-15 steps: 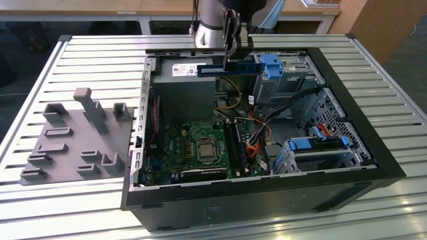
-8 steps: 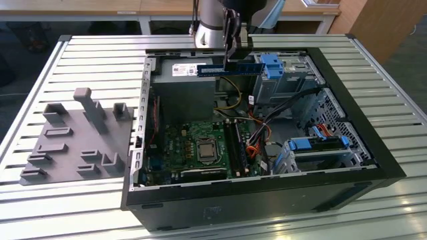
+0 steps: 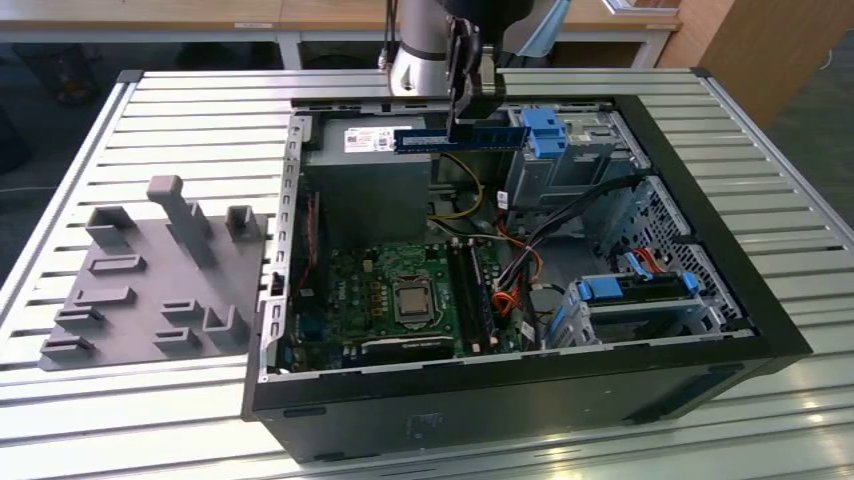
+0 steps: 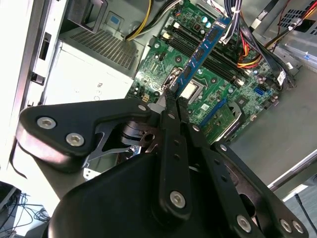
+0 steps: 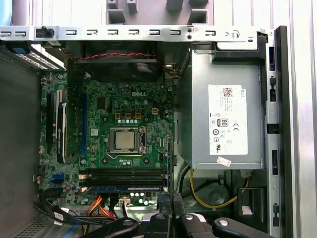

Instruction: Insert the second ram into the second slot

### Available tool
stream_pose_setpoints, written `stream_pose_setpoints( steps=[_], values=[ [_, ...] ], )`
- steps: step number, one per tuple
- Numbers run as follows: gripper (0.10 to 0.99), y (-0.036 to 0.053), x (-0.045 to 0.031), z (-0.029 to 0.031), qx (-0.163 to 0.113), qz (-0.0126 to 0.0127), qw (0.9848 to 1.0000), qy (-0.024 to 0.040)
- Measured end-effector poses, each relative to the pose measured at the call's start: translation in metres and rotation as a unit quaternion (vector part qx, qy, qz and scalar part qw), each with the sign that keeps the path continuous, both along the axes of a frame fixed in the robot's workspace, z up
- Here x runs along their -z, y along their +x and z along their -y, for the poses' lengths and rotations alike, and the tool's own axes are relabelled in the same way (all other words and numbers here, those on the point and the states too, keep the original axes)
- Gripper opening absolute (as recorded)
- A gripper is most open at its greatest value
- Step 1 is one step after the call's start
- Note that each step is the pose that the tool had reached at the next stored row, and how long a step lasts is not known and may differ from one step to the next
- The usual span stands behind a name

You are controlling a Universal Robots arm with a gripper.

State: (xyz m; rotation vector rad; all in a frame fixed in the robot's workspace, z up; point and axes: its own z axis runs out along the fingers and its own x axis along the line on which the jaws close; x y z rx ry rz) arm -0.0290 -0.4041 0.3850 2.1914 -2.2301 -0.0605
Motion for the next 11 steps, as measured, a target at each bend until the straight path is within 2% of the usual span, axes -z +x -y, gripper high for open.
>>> stream_pose_setpoints(
  steps=[11],
  values=[
    [0.133,0.0,0.0,0.0,0.006,0.0,1.0,0.0]
  ],
)
